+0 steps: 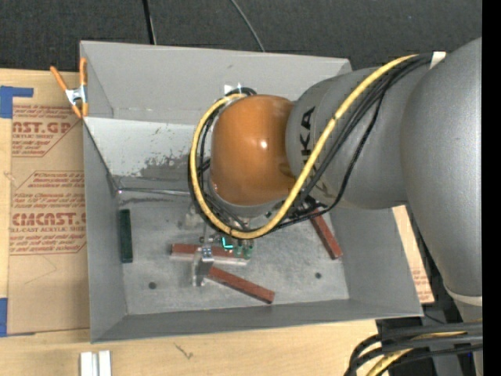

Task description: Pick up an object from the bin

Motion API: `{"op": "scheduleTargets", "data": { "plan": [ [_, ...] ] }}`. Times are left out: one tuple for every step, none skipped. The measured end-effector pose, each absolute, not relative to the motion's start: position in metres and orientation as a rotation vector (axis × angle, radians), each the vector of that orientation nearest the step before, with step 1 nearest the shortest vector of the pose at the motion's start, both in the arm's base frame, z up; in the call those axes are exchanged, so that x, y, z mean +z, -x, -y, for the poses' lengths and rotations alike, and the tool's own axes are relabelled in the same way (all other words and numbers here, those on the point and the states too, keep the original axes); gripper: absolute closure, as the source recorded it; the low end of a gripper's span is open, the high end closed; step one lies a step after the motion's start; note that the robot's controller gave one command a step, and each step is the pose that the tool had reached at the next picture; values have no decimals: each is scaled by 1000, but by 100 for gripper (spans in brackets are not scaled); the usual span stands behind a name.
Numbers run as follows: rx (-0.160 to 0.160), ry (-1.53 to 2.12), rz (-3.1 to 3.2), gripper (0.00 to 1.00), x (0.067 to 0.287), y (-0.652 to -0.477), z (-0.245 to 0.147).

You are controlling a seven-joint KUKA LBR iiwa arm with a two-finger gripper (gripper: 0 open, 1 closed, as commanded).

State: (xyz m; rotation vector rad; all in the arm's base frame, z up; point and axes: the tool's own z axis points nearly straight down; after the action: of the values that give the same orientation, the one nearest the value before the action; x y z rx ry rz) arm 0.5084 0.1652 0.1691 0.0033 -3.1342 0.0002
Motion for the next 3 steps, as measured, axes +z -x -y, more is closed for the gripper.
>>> {"op": "scheduleTargets", "data": {
  "plan": [
    [-2,-2,3142,0,173,-510,-165],
    [-5,-123,3146,0,146,-517,-146],
    [-8,342,3121,100,77,-527,-115]
  ]
}}
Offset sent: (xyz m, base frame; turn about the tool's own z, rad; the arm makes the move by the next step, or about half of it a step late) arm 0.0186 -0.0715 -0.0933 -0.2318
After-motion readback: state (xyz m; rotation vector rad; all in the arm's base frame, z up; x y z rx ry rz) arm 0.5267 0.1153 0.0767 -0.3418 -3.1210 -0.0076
